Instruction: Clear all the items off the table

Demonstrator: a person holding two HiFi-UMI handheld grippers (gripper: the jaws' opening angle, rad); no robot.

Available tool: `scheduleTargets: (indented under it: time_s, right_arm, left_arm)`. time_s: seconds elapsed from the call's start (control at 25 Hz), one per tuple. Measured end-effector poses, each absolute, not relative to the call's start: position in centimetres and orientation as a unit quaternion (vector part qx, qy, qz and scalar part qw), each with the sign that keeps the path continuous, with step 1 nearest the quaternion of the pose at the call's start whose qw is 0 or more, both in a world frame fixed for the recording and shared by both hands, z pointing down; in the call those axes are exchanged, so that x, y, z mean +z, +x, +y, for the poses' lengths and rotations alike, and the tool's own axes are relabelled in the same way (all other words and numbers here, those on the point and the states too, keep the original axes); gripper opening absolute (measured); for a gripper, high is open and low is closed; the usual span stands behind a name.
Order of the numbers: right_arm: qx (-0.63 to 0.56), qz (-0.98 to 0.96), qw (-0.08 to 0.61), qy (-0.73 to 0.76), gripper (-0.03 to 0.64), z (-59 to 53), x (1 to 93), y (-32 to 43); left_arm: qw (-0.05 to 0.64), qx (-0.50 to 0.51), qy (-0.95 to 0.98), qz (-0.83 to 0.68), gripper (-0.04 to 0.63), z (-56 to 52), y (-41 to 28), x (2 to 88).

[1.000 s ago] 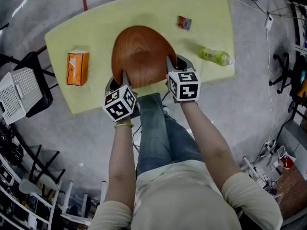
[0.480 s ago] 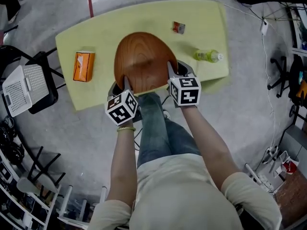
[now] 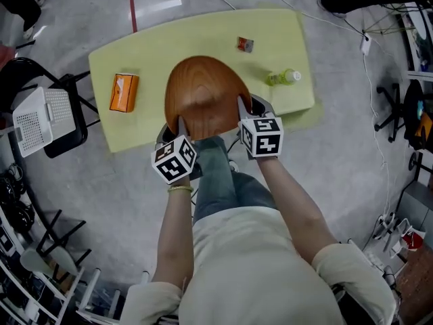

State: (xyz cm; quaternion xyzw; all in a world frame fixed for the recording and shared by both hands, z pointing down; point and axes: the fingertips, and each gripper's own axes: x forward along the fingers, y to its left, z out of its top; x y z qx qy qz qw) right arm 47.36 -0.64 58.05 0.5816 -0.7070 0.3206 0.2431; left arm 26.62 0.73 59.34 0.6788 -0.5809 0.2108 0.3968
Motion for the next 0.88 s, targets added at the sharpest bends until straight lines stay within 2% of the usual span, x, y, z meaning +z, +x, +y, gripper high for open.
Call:
scheduleTargets:
  time_s: [0.88]
  right_arm:
    - [0.283,-0.725,0.215,0.59,0.049,8.7,48.3,49.6]
  left_arm:
    - [0.364,0.183,0.699,-0.587,0.063,9.8,28.9,49.9]
